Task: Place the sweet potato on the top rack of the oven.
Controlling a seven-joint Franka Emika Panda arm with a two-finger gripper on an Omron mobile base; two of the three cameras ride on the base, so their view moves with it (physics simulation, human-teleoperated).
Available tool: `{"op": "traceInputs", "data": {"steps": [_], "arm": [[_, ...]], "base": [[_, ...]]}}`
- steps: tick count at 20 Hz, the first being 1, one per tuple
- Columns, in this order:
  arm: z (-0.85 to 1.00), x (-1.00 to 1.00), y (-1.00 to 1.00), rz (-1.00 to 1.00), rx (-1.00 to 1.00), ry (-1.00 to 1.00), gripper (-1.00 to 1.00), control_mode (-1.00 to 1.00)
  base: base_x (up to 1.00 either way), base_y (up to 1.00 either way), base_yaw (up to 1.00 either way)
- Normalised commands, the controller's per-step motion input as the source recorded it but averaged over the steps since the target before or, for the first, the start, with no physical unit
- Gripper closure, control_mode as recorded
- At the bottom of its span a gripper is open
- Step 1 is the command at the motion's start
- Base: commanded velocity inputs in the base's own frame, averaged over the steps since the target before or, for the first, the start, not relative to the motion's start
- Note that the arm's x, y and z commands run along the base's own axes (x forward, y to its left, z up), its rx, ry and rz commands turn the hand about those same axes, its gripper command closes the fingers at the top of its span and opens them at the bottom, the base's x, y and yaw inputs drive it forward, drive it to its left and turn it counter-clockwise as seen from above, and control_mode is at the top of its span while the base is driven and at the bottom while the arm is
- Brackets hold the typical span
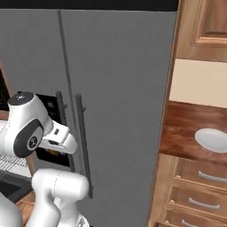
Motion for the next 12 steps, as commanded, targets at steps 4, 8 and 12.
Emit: {"op": "traceInputs", "data": {"steps": [4,8,12], "arm": [[0.0,0.0,0.0,0.0,0.0,0.0,1.0,1.0],[0.0,0.0,0.0,0.0,0.0,0.0,1.0,1.0],[0.0,0.0,0.0,0.0,0.0,0.0,1.0,1.0]], "base": [[0.01,1.0,0.1],[0.05,0.9,0.05],[0.32,0.25,0.0]]}}
